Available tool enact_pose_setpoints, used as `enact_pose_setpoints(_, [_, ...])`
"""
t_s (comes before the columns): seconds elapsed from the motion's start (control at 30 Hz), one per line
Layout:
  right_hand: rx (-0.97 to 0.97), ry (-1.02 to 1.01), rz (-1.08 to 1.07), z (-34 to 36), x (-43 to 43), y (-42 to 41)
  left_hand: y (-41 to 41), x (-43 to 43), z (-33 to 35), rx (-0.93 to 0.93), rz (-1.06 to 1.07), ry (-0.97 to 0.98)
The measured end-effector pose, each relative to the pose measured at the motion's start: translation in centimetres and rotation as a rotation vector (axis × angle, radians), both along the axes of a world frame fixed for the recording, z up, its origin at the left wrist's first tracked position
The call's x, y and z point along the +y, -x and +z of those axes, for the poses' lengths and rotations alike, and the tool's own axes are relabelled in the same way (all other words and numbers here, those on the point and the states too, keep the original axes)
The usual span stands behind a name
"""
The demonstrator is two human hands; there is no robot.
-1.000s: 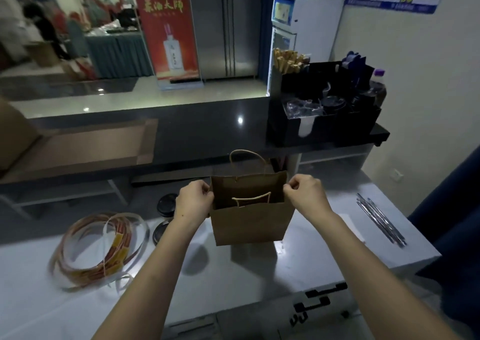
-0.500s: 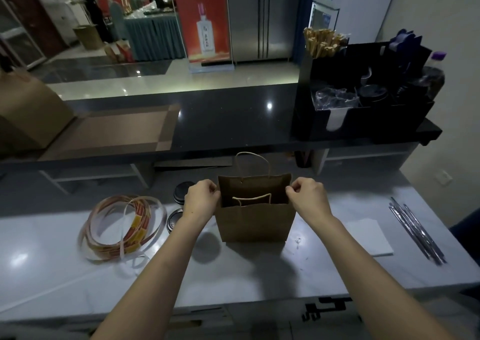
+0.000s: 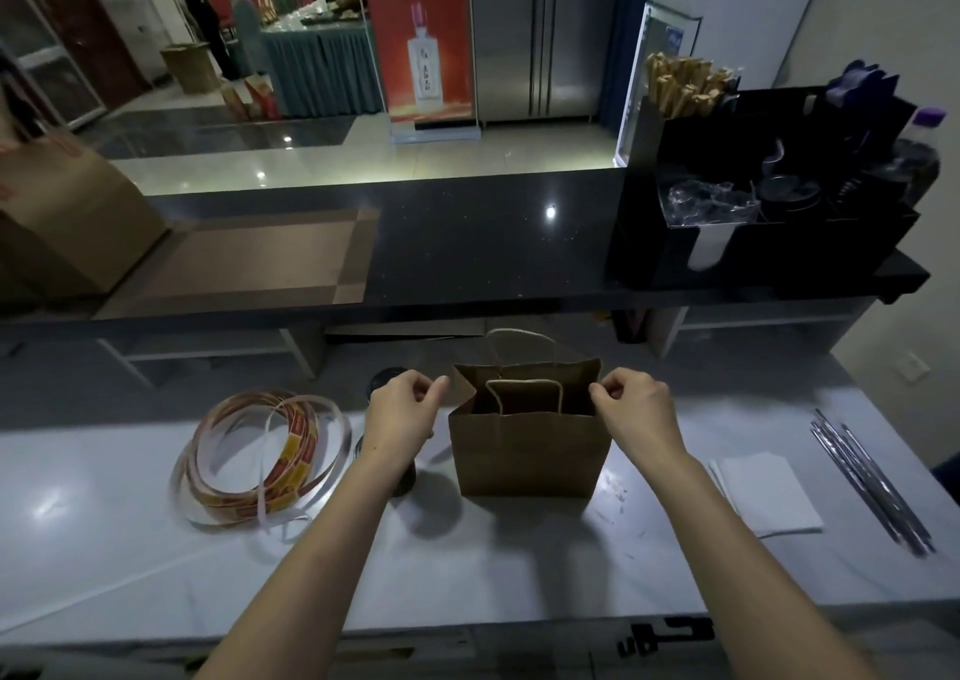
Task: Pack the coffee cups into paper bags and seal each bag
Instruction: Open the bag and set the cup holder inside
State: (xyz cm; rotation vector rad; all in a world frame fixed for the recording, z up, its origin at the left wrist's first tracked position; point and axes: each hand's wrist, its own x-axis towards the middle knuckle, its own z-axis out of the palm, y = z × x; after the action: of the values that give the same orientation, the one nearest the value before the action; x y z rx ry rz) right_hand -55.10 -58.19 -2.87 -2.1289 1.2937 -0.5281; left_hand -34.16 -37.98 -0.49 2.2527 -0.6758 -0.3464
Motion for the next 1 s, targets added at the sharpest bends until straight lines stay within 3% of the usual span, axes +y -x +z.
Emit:
enact_pose_setpoints(0.2, [-0.004,0.037,0.008,-0.3,-0.2,-0.4,-2.7,2.4,-1.7,-0.079,0.035,-0.116])
enact_pose_setpoints(0.43, [-0.012,0.059,0.028,-0.6,-0.7,-0.7,-4.3,3.8,-4.9,-0.091,0.056,-0.431])
enact_pose_setpoints(0.8, [-0.025,0.055,0.038,-0.7,-0.9,-0.8,-4.0,4.3,-7.0,0.028,0.029,-0.517])
enact_pose_setpoints(1.0, [-0.029,0.043,0.05,-0.8,-1.0,-0.8,-4.1,4.6,-7.4,0.073,0.024,-0.462])
